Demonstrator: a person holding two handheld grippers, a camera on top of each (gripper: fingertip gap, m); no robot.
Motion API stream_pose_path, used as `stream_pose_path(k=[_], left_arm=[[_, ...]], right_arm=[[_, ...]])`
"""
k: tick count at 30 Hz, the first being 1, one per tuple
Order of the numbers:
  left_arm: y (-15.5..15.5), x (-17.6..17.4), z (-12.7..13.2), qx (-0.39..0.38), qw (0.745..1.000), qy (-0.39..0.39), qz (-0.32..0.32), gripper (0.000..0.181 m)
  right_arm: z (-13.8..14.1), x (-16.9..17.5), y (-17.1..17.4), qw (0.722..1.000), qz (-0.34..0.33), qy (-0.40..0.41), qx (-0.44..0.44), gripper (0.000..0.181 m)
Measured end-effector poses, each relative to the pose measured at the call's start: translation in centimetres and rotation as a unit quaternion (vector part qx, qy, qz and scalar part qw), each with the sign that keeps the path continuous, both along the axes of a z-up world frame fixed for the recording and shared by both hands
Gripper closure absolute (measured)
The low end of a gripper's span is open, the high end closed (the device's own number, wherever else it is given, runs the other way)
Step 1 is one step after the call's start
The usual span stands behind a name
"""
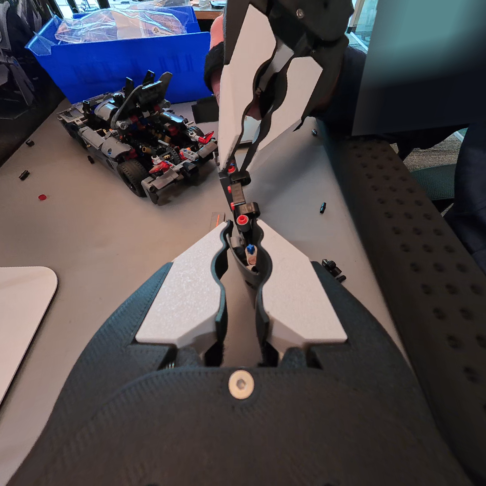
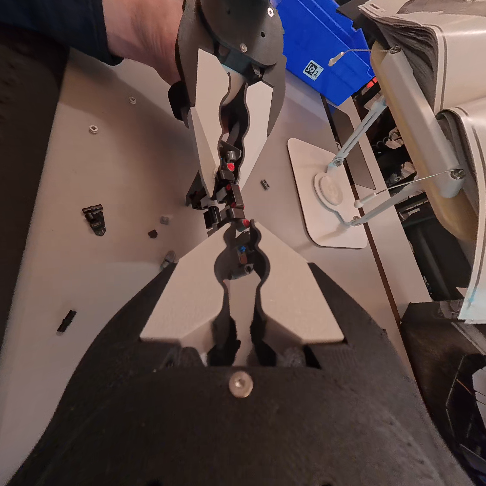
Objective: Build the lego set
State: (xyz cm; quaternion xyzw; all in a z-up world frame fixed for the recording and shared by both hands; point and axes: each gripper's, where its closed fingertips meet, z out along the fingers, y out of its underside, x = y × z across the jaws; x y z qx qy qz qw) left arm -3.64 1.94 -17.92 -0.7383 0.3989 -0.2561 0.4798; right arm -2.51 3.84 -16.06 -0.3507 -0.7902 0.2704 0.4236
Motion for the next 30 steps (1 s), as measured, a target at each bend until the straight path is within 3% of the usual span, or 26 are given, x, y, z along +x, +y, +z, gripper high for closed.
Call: stream_pose_path(k=[21,30], left_arm=[[0.37,-0.63,0.10,-0.021,0.999,-0.046,0.000,0.168],[0.25,-0.46,0.03,-0.011,0.999,-0.030,-0.003,0.169]], right_arm=[[0.08,-0.68,0.49,0.988,-0.026,0.038,0.150,0.174],[-0.08,-0.54,0.39,0.998,-0.023,0.016,0.059,0.174]])
